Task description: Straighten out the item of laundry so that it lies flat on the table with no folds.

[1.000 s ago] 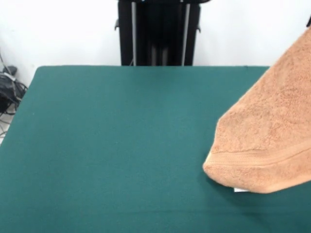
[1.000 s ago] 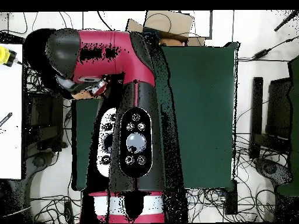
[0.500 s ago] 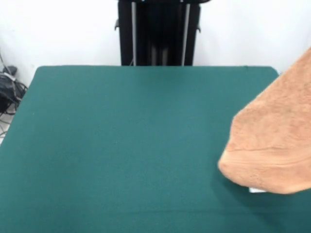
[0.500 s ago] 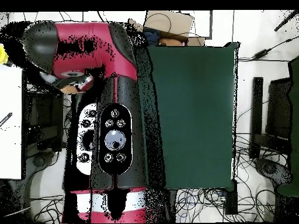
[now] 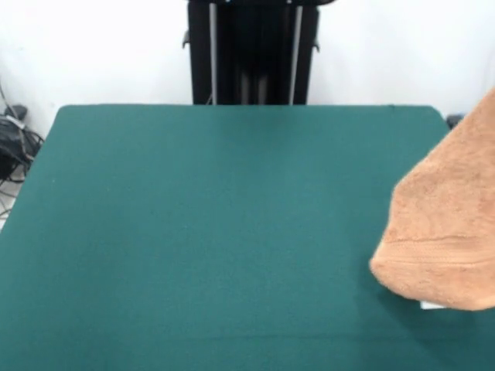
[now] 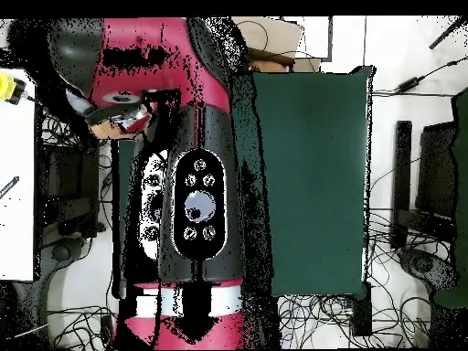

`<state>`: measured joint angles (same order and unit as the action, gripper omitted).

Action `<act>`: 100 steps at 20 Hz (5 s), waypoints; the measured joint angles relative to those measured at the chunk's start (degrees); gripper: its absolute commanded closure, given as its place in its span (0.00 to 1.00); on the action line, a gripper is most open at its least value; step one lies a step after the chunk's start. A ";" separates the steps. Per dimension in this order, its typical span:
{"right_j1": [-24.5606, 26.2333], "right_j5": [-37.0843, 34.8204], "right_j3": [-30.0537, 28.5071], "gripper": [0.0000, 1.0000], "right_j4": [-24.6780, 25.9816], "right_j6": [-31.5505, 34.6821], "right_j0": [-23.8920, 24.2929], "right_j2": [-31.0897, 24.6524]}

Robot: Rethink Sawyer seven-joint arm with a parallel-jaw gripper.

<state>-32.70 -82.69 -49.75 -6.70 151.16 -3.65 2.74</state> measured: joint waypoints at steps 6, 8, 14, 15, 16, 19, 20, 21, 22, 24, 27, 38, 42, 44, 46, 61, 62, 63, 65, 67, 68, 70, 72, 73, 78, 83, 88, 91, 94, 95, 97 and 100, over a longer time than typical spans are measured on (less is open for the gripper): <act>-4.94 12.62 -11.54 1.00 -0.39 -4.58 9.51 -1.46; -5.99 18.25 -15.52 1.00 -0.31 -8.56 14.48 -2.84; -5.67 31.85 -23.62 1.00 3.58 -27.19 29.60 -7.05; -5.30 33.15 -24.19 1.00 4.58 -30.10 31.27 -7.53; -4.23 35.56 -25.13 1.00 6.84 -36.53 34.51 -8.39; -2.49 37.91 -25.75 1.00 9.70 -44.28 37.66 -9.40; -1.71 38.60 -25.78 1.00 10.75 -47.05 38.48 -9.63; -1.24 38.91 -25.78 1.00 11.33 -48.62 38.84 -9.72; 0.07 39.46 -25.78 1.00 12.80 -52.36 39.39 -9.79; 1.37 39.53 -25.77 1.00 13.98 -55.10 39.24 -9.84; 3.19 39.54 -25.76 1.00 15.05 -56.25 37.95 -9.94; 3.93 39.55 -26.54 1.00 14.91 -56.24 31.37 -9.95; -0.39 40.09 -32.90 1.00 13.80 -56.20 30.05 -9.09; -1.96 40.44 -35.26 1.00 13.46 -56.20 29.78 -8.79; -5.41 41.06 -40.66 1.00 12.55 -56.20 29.36 -8.41; -10.50 42.40 -52.44 1.00 2.92 -52.90 21.34 -5.31; -10.56 42.82 -52.90 1.00 2.23 -52.34 20.53 -5.29; -10.60 43.54 -53.61 1.00 1.14 -51.40 18.99 -5.19; -10.60 44.35 -54.31 1.00 0.13 -50.12 17.00 -4.98; -10.62 45.33 -55.07 1.00 -1.00 -48.36 14.22 -4.52; -10.62 45.63 -55.31 1.00 -1.34 -47.73 13.33 -4.31; -10.64 46.82 -56.29 1.00 -2.90 -44.55 8.80 -2.81; -10.65 47.37 -56.69 1.00 -4.31 -41.28 4.53 -1.43; -10.66 47.45 -56.74 1.00 -4.97 -39.65 2.54 -0.83; -10.65 47.44 -56.74 1.00 -7.71 -33.07 -3.71 0.37; -10.34 49.46 -56.95 1.00 -10.59 -29.03 -5.15 0.04; -9.80 60.58 -58.57 1.00 -11.32 -29.01 -0.53 -2.82; -9.33 66.96 -59.55 1.00 -11.33 -29.01 2.70 -4.46; -8.93 71.41 -60.27 0.00 -11.34 -29.01 5.38 -5.78; -8.89 72.02 -60.41 0.00 -11.34 -29.01 6.00 -6.14; -8.90 72.41 -60.98 0.00 -11.33 -29.01 8.00 -7.55; -8.90 72.42 -61.51 0.00 -11.34 -29.01 9.55 -9.04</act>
<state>-41.61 -10.26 -111.26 -18.05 122.15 5.91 -6.30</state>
